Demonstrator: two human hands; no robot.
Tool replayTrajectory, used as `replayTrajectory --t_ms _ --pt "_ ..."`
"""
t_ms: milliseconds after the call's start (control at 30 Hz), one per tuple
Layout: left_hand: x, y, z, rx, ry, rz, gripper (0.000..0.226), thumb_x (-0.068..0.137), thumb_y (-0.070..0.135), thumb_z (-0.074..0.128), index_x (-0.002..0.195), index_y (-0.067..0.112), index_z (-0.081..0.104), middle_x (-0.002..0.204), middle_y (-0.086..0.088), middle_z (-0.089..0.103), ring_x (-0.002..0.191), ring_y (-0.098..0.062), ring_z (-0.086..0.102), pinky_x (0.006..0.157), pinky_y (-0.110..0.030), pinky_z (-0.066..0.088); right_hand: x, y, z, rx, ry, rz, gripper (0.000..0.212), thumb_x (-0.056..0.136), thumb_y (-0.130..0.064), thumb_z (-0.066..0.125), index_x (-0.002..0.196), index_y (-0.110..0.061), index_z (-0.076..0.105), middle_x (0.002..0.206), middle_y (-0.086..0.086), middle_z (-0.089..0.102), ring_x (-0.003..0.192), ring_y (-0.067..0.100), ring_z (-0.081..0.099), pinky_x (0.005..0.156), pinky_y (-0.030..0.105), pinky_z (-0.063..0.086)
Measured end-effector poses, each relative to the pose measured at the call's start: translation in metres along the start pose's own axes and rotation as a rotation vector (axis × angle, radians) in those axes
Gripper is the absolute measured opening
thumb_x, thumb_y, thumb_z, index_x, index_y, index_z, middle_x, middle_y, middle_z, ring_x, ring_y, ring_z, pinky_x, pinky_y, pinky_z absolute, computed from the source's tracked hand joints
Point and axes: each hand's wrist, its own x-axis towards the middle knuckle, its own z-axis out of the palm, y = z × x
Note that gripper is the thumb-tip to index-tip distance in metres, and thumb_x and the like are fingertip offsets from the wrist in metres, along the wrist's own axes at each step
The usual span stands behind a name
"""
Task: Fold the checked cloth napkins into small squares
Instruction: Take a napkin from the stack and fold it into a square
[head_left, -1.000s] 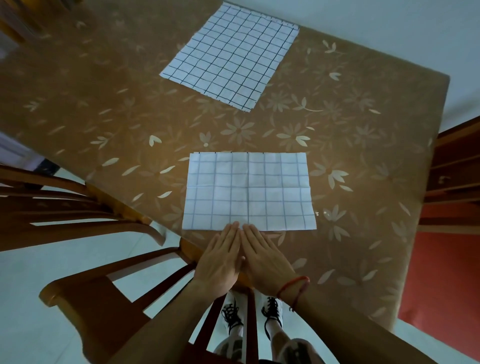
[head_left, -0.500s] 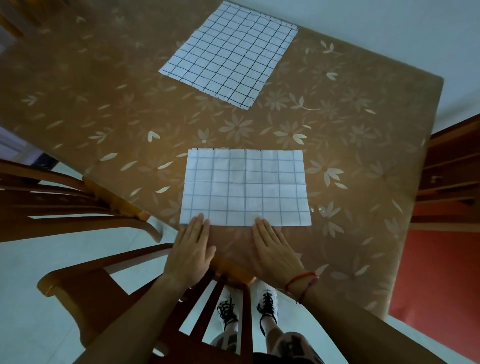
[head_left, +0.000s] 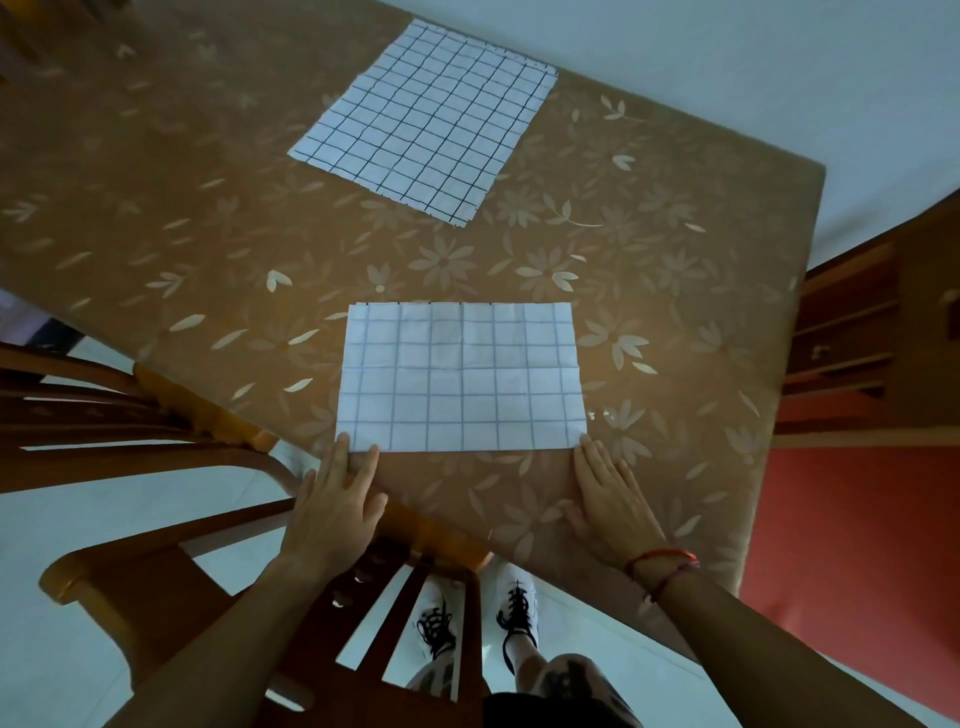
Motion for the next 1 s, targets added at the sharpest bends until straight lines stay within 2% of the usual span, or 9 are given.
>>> replayTrajectory --t_ms 167,300,467,533,600,667,733,833,1000 --pt "0.001 -0.001 0.000 0.031 -0.015 -0.013 0.073 0.091 0.056 0.020 0.156 0.024 0.007 0.162 -0.016 -0.002 0.150 -0.029 -0.003 0.117 -0.053 0.019 0.002 -0.005 -0.007 0.122 0.024 0.020 0.073 0.091 -0.029 0.048 0.151 -0.007 0.010 0.160 0.007 0.005 0.148 0.019 0.004 0.121 0.037 0.012" --pt "0.001 0.004 -0.004 0.025 -0.008 -0.024 0.072 0.093 0.055 0.025 0.155 0.021 0.014 0.161 -0.018 0.004 0.149 -0.032 0.000 0.117 -0.054 0.021 0.011 -0.006 -0.021 0.320 0.101 0.051 0.063 0.084 -0.023 0.060 0.141 -0.008 0.039 0.148 0.009 0.037 0.136 0.023 0.035 0.111 0.030 0.032" --pt "0.004 0.015 -0.006 -0.005 0.006 -0.038 0.069 0.097 0.047 0.042 0.154 0.014 0.020 0.162 -0.016 0.007 0.150 -0.030 0.001 0.117 -0.053 0.022 0.034 -0.004 -0.056 0.756 0.166 0.430 0.024 0.082 -0.021 0.062 0.104 -0.015 0.067 0.099 0.005 0.069 0.097 0.022 0.062 0.082 0.025 0.047" --pt "0.005 0.017 -0.004 -0.013 -0.003 -0.047 0.070 0.097 0.048 0.043 0.154 0.013 0.019 0.162 -0.015 0.006 0.150 -0.030 0.002 0.117 -0.053 0.023 0.041 0.004 -0.066 0.884 0.067 0.578 0.012 0.082 -0.011 0.059 0.080 0.000 0.064 0.076 0.015 0.065 0.082 0.025 0.065 0.070 0.014 0.052" --pt "0.005 0.019 -0.004 -0.030 -0.004 -0.055 0.071 0.097 0.048 0.043 0.154 0.014 0.018 0.162 -0.014 0.005 0.150 -0.029 0.001 0.117 -0.052 0.022 0.044 0.010 -0.068 0.979 -0.053 0.605 0.021 0.074 -0.002 0.057 0.057 -0.008 0.046 0.049 0.007 0.055 0.056 0.015 0.062 0.045 0.009 0.044" --pt "0.005 0.019 -0.003 -0.036 -0.003 -0.059 0.070 0.098 0.047 0.042 0.154 0.014 0.017 0.162 -0.013 0.003 0.150 -0.028 -0.001 0.117 -0.051 0.020 0.049 0.010 -0.070 1.025 -0.043 0.630 0.013 0.062 -0.010 0.055 0.055 -0.014 0.045 0.046 0.004 0.054 0.047 0.013 0.064 0.043 0.017 0.048" --pt "0.005 0.018 -0.004 -0.042 -0.004 -0.060 0.069 0.098 0.047 0.040 0.155 0.015 0.015 0.163 -0.011 0.002 0.150 -0.026 -0.002 0.118 -0.050 0.019 0.057 0.009 -0.068 1.147 -0.034 0.652 0.015 0.071 -0.007 0.051 0.057 -0.012 0.047 0.043 0.001 0.052 0.028 0.007 0.049 0.033 0.014 0.036" --pt "0.005 0.017 -0.006 -0.053 -0.007 -0.064 0.069 0.099 0.046 0.040 0.155 0.015 0.015 0.163 -0.011 0.001 0.150 -0.026 -0.002 0.118 -0.051 0.021 0.067 0.008 -0.069 1.154 -0.044 0.691 0.007 0.080 -0.018 0.056 0.077 -0.013 0.061 0.066 0.007 0.063 0.034 0.011 0.047 0.037 0.014 0.036" --pt "0.005 0.017 -0.006 -0.056 -0.012 -0.070 0.068 0.098 0.046 0.040 0.154 0.016 0.016 0.163 -0.010 0.002 0.150 -0.026 -0.001 0.116 -0.051 0.024 0.068 0.010 -0.068 1.118 -0.070 0.688 0.014 0.080 -0.025 0.069 0.080 -0.013 0.062 0.066 0.008 0.059 0.038 0.012 0.048 0.035 0.014 0.036"
